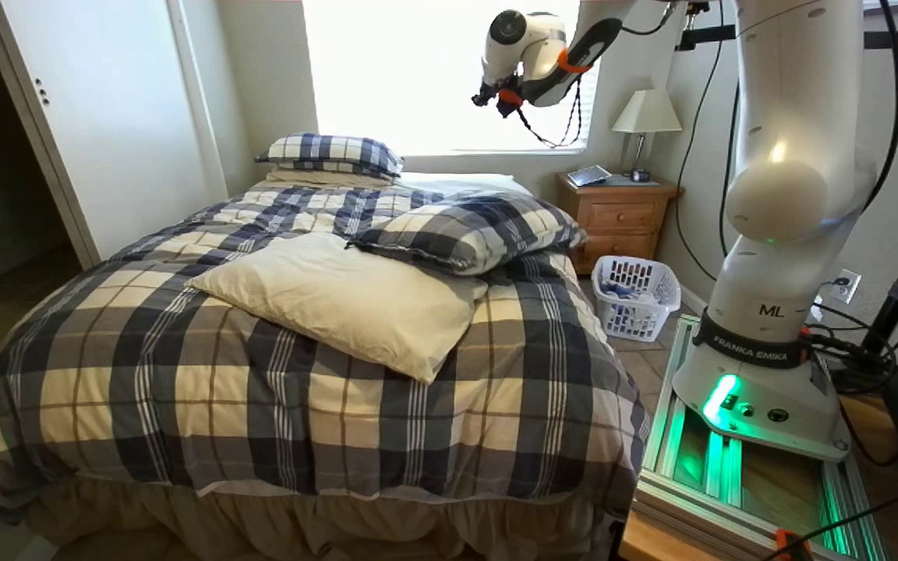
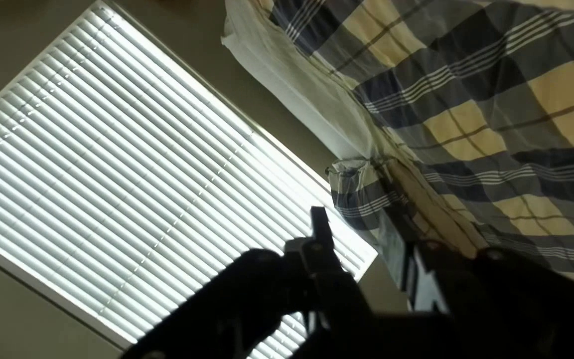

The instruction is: Move the top pillow to the right, then move the white pillow to the left

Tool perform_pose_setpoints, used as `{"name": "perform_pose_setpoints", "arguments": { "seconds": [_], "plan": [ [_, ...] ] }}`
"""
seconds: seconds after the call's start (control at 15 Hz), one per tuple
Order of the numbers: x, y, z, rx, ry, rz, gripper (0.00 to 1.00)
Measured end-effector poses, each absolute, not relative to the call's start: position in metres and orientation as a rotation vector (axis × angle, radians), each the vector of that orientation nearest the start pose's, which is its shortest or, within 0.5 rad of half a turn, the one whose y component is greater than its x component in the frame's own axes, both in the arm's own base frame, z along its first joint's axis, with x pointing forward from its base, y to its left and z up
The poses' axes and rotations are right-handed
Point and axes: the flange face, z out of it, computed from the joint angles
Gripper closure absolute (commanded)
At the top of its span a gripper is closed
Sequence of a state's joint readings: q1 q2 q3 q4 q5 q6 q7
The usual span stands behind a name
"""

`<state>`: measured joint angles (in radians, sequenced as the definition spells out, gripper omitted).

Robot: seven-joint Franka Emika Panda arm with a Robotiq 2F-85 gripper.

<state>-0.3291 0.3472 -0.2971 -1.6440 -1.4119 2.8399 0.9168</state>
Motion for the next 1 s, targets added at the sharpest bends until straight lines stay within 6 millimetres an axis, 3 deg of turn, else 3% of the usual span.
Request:
{"name": "perform_pose_setpoints", "arguments": {
  "seconds": [0.33,0.6,1.0],
  "plan": [
    [0.609,-0.338,0.494,2.116,-0.300,0.959,0.02],
    [0.617,-0.320,0.483,2.292,-0.335,0.961,0.00],
    [0.627,-0.255,0.477,2.643,-0.319,0.888,0.00]
  ]
}}
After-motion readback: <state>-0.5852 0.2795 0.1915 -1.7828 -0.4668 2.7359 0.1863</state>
